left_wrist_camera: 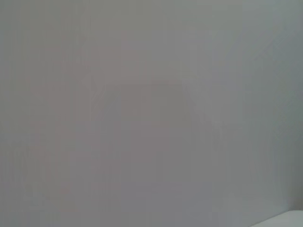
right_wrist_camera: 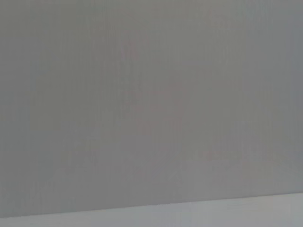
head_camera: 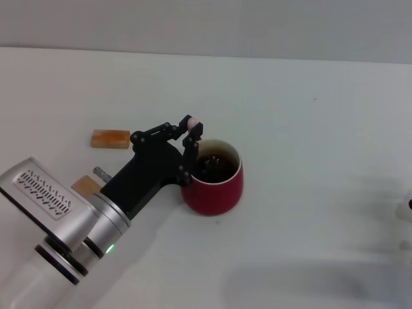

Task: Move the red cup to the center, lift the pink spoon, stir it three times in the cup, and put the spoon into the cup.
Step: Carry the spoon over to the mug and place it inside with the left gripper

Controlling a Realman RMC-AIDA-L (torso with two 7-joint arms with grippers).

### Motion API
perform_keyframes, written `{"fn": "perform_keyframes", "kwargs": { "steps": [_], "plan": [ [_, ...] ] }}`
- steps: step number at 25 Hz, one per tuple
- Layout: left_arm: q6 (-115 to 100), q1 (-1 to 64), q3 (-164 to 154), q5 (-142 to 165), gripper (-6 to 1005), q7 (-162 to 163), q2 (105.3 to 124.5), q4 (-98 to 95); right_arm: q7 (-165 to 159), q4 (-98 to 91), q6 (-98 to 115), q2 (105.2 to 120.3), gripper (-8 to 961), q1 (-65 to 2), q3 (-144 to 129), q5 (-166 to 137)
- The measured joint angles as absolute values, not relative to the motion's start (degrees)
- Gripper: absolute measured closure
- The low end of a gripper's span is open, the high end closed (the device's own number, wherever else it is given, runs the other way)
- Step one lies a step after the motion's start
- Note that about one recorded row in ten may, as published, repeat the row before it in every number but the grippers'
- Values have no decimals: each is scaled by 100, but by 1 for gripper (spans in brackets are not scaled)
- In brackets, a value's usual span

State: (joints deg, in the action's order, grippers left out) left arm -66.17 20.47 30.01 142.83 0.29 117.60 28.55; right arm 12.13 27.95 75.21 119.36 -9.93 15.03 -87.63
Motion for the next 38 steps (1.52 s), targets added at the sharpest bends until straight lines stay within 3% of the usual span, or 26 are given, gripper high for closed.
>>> {"fn": "perform_keyframes", "kwargs": {
  "steps": [27, 38],
  "plan": [
    [-6593, 2513, 2958, 14726, 849, 333, 11827, 2868, 1213, 2795, 7458, 11940, 954, -1030, 1503, -8763],
    [-6728, 1931, 2942, 14861, 821, 301, 11762, 3143, 1213, 2795, 7357, 11948, 954, -1117, 1503, -8762]
  ]
}}
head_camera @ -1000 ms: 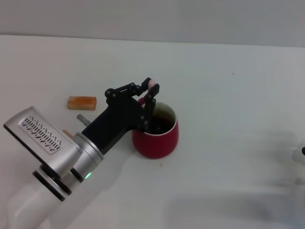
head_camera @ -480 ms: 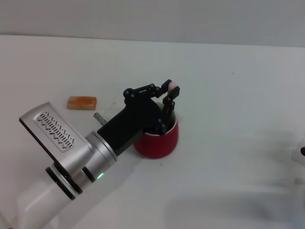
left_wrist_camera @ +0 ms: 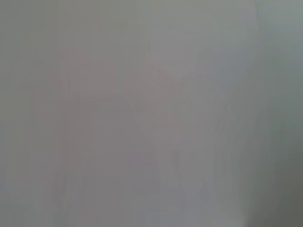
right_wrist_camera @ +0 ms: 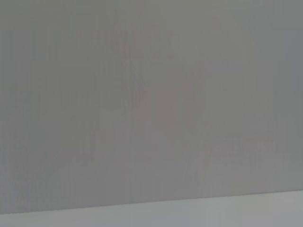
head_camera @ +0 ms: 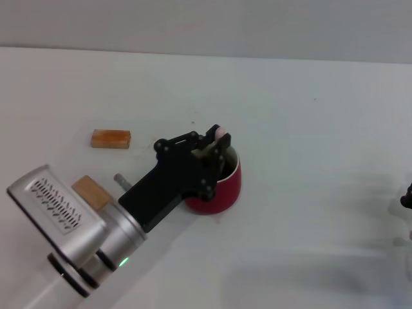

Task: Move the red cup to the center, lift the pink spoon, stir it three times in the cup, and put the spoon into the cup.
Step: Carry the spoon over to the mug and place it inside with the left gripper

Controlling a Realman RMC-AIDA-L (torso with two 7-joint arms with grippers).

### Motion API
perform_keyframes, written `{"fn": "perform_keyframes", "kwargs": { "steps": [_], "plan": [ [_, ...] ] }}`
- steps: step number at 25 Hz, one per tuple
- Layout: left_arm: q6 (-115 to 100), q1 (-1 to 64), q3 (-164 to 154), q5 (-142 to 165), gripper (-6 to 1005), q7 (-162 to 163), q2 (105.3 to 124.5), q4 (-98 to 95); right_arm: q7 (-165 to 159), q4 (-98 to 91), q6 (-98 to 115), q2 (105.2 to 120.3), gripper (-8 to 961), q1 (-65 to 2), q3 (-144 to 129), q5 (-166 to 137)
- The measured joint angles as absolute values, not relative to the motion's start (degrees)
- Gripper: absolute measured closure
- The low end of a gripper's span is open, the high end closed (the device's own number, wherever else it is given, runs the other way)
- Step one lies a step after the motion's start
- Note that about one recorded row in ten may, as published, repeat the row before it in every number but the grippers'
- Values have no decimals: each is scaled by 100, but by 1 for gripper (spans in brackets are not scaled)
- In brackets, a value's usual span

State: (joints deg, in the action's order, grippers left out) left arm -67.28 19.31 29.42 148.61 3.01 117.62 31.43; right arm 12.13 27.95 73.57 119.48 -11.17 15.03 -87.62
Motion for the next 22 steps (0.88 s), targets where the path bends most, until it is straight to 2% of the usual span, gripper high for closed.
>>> {"fn": "perform_keyframes", "kwargs": {
  "steps": [10, 22],
  "plan": [
    [-6787, 1471, 3389, 14959, 797, 294, 11671, 3174, 1213, 2795, 7281, 11954, 954, -1216, 1503, -8762],
    [-6785, 1972, 3475, 15109, 767, 503, 11770, 2767, 1213, 2818, 7284, 11953, 954, -1219, 1509, -8754]
  ]
}}
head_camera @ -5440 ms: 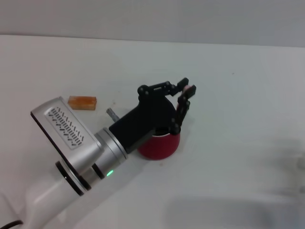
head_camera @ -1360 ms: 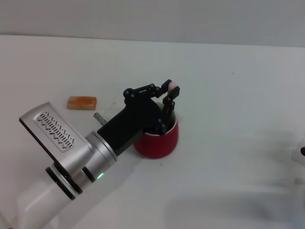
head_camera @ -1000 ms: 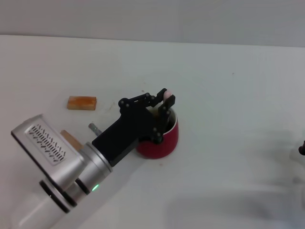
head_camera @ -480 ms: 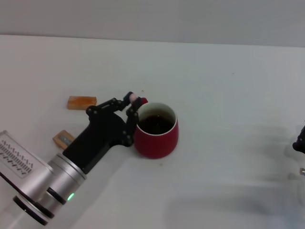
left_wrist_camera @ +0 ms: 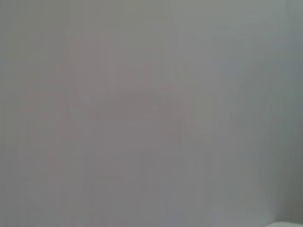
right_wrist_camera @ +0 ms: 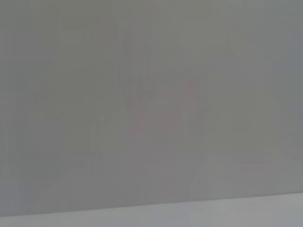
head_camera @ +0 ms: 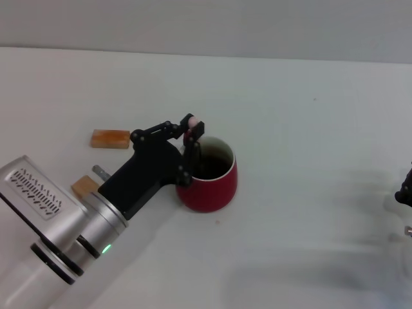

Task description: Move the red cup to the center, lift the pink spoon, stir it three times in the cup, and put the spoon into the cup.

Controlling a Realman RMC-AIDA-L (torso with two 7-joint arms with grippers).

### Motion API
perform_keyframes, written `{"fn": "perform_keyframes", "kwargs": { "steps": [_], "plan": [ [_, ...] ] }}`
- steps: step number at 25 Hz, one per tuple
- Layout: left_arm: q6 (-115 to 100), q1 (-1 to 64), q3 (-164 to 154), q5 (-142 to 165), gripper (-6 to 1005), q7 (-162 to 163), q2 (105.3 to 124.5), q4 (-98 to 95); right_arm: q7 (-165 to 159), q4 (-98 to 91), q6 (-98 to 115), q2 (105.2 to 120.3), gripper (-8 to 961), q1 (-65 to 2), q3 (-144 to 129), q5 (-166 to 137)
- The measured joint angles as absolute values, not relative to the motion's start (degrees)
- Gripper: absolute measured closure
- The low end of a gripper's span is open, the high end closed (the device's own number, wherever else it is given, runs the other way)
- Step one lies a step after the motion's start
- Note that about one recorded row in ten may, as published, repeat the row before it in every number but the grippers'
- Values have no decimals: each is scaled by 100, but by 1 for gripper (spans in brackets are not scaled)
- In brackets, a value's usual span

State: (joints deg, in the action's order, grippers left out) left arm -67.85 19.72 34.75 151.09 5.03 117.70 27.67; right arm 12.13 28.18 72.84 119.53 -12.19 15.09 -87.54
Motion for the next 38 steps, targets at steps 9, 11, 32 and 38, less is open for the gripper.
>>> {"fn": "perform_keyframes", "kwargs": {
  "steps": [9, 11, 32, 38],
  "plan": [
    [-6932, 1671, 3734, 15172, 744, 543, 11793, 3140, 1213, 2829, 7291, 11953, 954, -1178, 1512, -8745],
    [-6938, 1681, 3735, 15175, 739, 551, 11791, 3142, 1213, 2830, 7295, 11953, 954, -1177, 1512, -8744],
    [-7084, 1513, 6191, 15105, 171, -137, 11852, 2509, 1213, 2822, 8194, 11944, 953, -960, 1437, -8797],
    [-6982, 1515, 6319, 15100, 163, 374, 11874, 1915, 1241, 2789, 9080, 11936, 954, -815, 1319, -8935]
  ]
}}
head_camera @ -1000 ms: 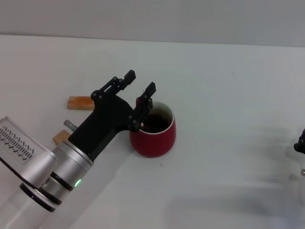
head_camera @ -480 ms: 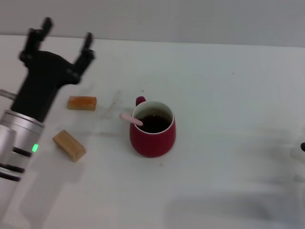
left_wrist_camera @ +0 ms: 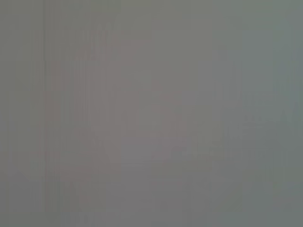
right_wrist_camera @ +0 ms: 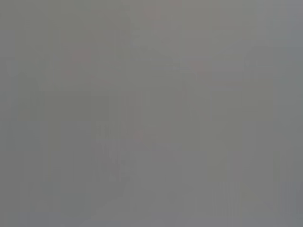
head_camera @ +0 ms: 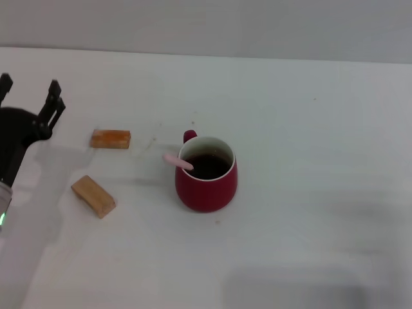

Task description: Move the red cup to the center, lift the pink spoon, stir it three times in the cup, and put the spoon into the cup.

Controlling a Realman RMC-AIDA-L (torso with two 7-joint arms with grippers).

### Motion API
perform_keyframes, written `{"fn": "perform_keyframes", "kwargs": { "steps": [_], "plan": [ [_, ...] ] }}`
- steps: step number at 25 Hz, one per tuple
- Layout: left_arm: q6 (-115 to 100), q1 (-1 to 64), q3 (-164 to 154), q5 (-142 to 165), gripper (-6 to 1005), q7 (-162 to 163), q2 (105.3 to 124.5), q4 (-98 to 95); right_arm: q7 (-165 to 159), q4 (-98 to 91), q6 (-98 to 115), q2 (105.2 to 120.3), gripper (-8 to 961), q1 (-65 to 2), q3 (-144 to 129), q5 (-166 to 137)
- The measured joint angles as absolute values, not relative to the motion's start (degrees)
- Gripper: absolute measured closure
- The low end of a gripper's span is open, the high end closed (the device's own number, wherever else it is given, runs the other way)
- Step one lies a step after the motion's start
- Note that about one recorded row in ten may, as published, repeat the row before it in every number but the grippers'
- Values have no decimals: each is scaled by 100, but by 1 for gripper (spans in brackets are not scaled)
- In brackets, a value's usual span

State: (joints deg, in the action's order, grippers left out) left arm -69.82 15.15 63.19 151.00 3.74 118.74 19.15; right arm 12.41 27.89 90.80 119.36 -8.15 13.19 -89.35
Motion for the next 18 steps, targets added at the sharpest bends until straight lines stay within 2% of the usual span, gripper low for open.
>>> {"fn": "perform_keyframes", "kwargs": {
  "steps": [18],
  "plan": [
    [-7006, 1390, 6005, 15101, 165, 332, 11867, 1857, 1260, 2707, 9515, 11935, 953, -713, 1060, -8965]
  ]
}}
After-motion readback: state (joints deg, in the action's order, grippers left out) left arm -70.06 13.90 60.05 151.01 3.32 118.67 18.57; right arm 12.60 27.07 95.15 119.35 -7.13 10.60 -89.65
